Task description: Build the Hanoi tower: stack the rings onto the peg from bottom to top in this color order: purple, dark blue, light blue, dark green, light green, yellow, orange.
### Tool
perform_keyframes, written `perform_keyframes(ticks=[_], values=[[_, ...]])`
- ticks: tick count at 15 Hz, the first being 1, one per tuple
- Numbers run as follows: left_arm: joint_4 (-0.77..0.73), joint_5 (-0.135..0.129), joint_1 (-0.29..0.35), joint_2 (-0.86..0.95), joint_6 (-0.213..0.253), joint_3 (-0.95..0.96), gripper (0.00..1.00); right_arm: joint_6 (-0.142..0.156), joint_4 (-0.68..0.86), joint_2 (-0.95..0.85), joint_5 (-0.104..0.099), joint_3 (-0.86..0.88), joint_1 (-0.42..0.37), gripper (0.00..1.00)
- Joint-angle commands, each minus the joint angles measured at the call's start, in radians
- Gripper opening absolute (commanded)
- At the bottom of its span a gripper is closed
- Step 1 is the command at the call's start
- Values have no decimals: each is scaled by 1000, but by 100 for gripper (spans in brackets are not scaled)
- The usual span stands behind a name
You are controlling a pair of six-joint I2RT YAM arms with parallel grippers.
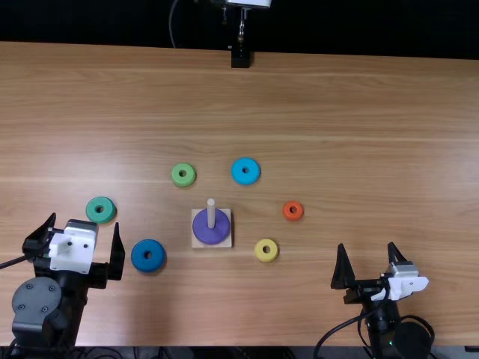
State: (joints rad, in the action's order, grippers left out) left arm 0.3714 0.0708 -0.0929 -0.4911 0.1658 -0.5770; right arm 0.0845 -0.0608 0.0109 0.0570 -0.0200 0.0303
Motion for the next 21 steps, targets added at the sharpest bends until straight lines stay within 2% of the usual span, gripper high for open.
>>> perform_keyframes(ticks=[1, 4, 6, 8, 10, 11, 12, 13, 14, 15, 16, 18, 21], values=[[19, 8, -7, -9, 35, -78, 100, 0, -1, -11, 7, 5, -7, 100], [83, 7, -10, -76, 35, -103, 100, 0, -1, -11, 7, 5, -7, 100], [104, -10, -10, -191, 37, -150, 100, 0, -1, -11, 7, 5, -7, 100], [199, -14, -13, -322, 35, -224, 100, 0, -1, -11, 7, 5, -7, 100], [277, -19, -53, -440, 33, -279, 100, 0, -1, -11, 7, 5, -9, 100], [286, -34, -76, -491, 28, -293, 100, 0, -1, -11, 7, 5, -7, 100], [302, -65, -88, -543, 22, -314, 100, 0, -1, -11, 7, 5, -9, 100], [332, -108, -90, -587, 20, -345, 100, 0, -1, -11, 7, 5, -7, 100], [337, -135, -90, -609, 20, -353, 100, 0, -1, -11, 7, 5, -7, 100], [335, -143, -91, -626, 20, -350, 100, 0, -1, -11, 7, 5, -9, 100], [328, -132, -100, -653, 20, -346, 100, 0, -3, -11, 7, 5, -7, 100], [339, -137, -128, -690, 20, -343, 100, 0, -3, -11, 7, 5, -9, 100], [339, -144, -126, -747, 20, -336, 100, 0, -3, -11, 7, 5, -7, 100]])
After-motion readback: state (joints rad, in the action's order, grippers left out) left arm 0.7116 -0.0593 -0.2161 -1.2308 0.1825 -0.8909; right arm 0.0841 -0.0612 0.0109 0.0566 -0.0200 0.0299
